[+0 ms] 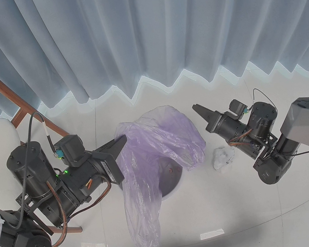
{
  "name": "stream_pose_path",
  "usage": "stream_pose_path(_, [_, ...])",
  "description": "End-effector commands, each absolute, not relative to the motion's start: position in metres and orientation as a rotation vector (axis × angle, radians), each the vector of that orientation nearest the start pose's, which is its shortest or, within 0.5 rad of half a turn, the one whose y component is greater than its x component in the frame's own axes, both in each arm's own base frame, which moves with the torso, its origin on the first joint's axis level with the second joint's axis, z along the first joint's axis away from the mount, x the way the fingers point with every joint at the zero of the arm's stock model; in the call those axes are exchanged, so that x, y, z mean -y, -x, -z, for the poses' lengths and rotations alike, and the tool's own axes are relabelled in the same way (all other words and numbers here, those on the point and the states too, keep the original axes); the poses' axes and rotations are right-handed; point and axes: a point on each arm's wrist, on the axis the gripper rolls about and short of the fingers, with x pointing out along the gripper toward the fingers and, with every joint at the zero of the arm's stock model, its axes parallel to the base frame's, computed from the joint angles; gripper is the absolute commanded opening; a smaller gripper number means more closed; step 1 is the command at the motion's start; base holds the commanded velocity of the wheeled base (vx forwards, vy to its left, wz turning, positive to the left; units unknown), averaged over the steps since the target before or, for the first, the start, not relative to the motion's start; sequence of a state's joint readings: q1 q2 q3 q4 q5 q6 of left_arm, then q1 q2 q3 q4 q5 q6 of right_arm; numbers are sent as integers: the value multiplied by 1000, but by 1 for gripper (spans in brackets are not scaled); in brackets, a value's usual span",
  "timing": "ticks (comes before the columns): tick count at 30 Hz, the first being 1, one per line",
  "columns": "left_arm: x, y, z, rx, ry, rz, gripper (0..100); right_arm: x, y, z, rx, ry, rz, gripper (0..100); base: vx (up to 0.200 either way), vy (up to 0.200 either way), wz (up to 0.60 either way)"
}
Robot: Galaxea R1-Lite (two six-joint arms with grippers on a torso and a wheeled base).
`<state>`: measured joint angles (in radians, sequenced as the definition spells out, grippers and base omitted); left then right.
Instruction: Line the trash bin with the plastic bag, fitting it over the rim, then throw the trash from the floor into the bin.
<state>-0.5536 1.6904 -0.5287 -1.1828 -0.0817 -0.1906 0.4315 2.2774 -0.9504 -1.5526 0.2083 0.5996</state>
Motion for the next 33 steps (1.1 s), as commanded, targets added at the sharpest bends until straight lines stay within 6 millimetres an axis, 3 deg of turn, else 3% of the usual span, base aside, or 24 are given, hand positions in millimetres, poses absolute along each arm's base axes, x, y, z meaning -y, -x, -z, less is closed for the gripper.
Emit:
stream_pose_path(1, [149, -233, -171, -44, 217, 643, 0, -209, -361, -90, 4, -595, -783, 0, 0, 0, 0])
stream_pose_path(7, [149, -233, -170, -52, 219, 644, 0, -240, -338, -71, -88, -583, -871, 0, 0, 0, 0])
stream_pose_path(14, [150, -235, -176, -44, 274, 648, 0, -239, -307, -40, -292, -540, -977, 0, 0, 0, 0])
stream_pose_path(23, [150, -227, -185, -36, 301, 662, 0, -247, -283, 0, -464, -507, -996, 0, 0, 0, 0])
stream_pose_path(29, [146, -216, -188, -108, 320, 662, 0, -247, -277, 4, -485, -500, -1000, 0, 0, 0, 0])
stream_pose_path(33, [145, -205, -191, -154, 317, 679, 0, -222, -276, -21, -448, -514, -956, 0, 0, 0, 0])
